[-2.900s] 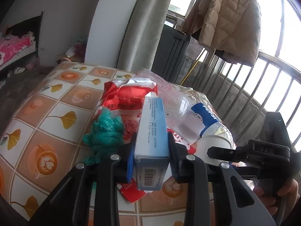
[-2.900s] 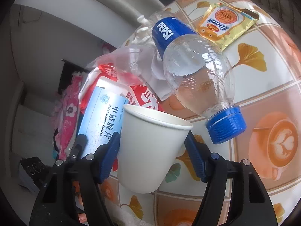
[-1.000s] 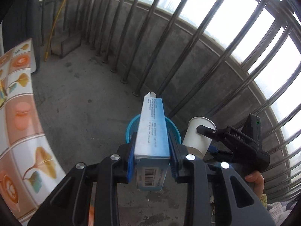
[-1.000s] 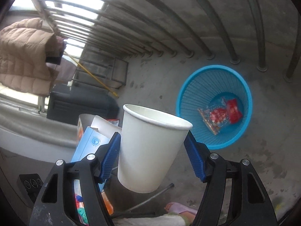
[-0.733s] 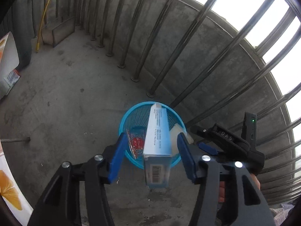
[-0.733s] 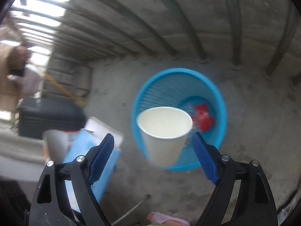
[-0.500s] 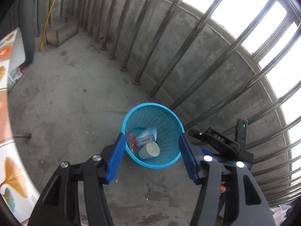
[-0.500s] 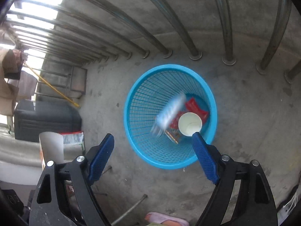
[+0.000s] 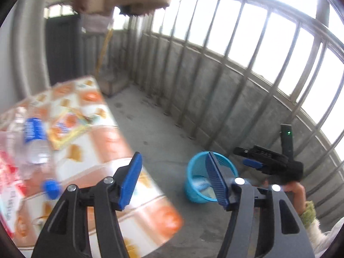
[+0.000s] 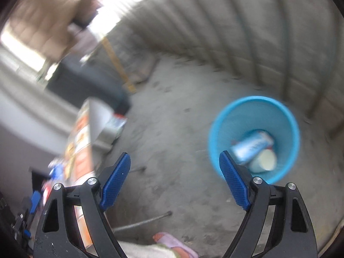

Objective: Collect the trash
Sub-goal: 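Grasp the green plastic bag with the left tool while the right tool grasps the Pepsi bottle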

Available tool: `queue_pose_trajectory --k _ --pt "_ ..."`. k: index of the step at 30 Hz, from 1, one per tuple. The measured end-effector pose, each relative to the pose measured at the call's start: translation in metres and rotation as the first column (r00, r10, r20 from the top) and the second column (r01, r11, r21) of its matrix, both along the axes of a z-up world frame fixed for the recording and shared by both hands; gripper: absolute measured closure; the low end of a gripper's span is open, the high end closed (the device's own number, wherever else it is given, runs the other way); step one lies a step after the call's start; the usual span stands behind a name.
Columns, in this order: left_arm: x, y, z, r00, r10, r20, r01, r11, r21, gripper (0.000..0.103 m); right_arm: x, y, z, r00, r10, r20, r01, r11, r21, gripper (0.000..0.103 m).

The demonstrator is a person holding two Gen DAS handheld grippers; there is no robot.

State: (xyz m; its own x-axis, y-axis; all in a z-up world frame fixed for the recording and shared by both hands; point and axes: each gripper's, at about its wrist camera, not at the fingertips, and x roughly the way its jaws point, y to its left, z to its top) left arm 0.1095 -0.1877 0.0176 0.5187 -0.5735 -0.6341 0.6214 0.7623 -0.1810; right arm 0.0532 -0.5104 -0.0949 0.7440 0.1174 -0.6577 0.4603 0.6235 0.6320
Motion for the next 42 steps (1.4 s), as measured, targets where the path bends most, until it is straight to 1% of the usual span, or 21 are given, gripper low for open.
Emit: queue_pose_trajectory --k 2,4,5,7,9,11,13,14,15,16,18,19,22,26,29,31,33,35,38,40,42 --pt "-0.005 0.041 0.010 0.995 0.079 0.064 -0.079 0.997 0.004 0.041 0.015 0.023 0.016 0.996 0.081 0.033 -0.080 0.997 -0.021 0.022" --pt "-0.008 0.085 0.016 0.977 0.176 0.119 -0.177 0.984 0.000 0.039 0.028 0.046 0.031 0.985 0.159 0.066 -0.156 0.987 -0.045 0.022" --pt "-0.010 0.110 0.018 0.960 0.238 0.145 -0.241 0.971 0.000 0.038 0.034 0.058 0.038 0.977 0.196 0.082 -0.192 0.980 -0.053 0.022" --pt "-0.009 0.149 0.018 0.929 0.326 0.173 -0.332 0.943 0.002 0.036 0.047 0.083 0.048 0.959 0.267 0.097 -0.260 0.963 -0.076 0.022" --pt "-0.005 0.186 0.014 0.889 0.421 0.181 -0.431 0.902 0.015 0.035 0.061 0.106 0.055 0.940 0.326 0.094 -0.318 0.943 -0.097 0.022" --pt "-0.001 0.218 0.008 0.850 0.498 0.174 -0.509 0.861 0.021 0.035 0.074 0.126 0.059 0.919 0.385 0.087 -0.375 0.920 -0.110 0.022" --pt "-0.001 0.244 0.003 0.797 0.574 0.191 -0.589 0.808 0.029 0.032 0.084 0.146 0.067 0.897 0.435 0.077 -0.424 0.897 -0.123 0.022" --pt "-0.002 0.252 0.002 0.763 0.610 0.214 -0.630 0.776 0.037 0.028 0.086 0.157 0.071 0.887 0.456 0.074 -0.444 0.886 -0.134 0.022" --pt "0.000 0.259 0.000 0.736 0.637 0.229 -0.661 0.749 0.044 0.026 0.089 0.167 0.076 0.877 0.475 0.072 -0.461 0.875 -0.148 0.022" --pt "0.004 0.267 -0.004 0.722 0.653 0.228 -0.679 0.732 0.052 0.025 0.092 0.175 0.081 0.869 0.489 0.070 -0.474 0.865 -0.162 0.022" --pt "0.011 0.277 -0.010 0.719 0.667 0.194 -0.689 0.721 0.071 0.025 0.097 0.190 0.089 0.852 0.517 0.083 -0.496 0.848 -0.187 0.022" --pt "0.016 0.283 -0.013 0.722 0.670 0.170 -0.688 0.722 0.079 0.025 0.101 0.197 0.092 0.844 0.530 0.085 -0.507 0.840 -0.194 0.022" --pt "0.026 0.288 -0.021 0.742 0.660 0.120 -0.669 0.739 0.074 0.024 0.114 0.216 0.096 0.828 0.556 0.068 -0.536 0.821 -0.196 0.022" --pt "0.037 0.295 -0.033 0.746 0.660 0.084 -0.665 0.742 0.080 0.024 0.129 0.243 0.103 0.798 0.598 0.069 -0.574 0.791 -0.214 0.022" --pt "0.046 0.300 -0.043 0.750 0.660 0.043 -0.661 0.746 0.082 0.024 0.145 0.265 0.100 0.783 0.622 0.035 -0.601 0.769 -0.219 0.021" --pt "0.053 0.307 -0.052 0.748 0.663 -0.009 -0.661 0.746 0.080 0.024 0.158 0.278 0.098 0.771 0.636 0.004 -0.621 0.754 -0.211 0.021" --pt "0.056 0.314 -0.057 0.747 0.664 -0.038 -0.661 0.748 0.068 0.024 0.173 0.291 0.097 0.755 0.655 -0.022 -0.644 0.735 -0.213 0.021" --pt "0.058 0.320 -0.061 0.742 0.668 -0.057 -0.664 0.744 0.067 0.024 0.187 0.302 0.097 0.749 0.661 -0.046 -0.651 0.722 -0.234 0.021" --pt "0.062 0.326 -0.068 0.744 0.664 -0.078 -0.660 0.748 0.073 0.024 0.206 0.316 0.096 0.737 0.671 -0.081 -0.666 0.699 -0.262 0.020" --pt "0.064 0.328 -0.070 0.747 0.659 -0.084 -0.655 0.752 0.079 0.028 0.217 0.322 0.094 0.733 0.672 -0.105 -0.672 0.690 -0.268 0.020" --pt "0.066 0.329 -0.073 0.743 0.665 -0.077 -0.658 0.746 0.097 0.034 0.227 0.327 0.092 0.731 0.670 -0.126 -0.675 0.685 -0.275 0.020"
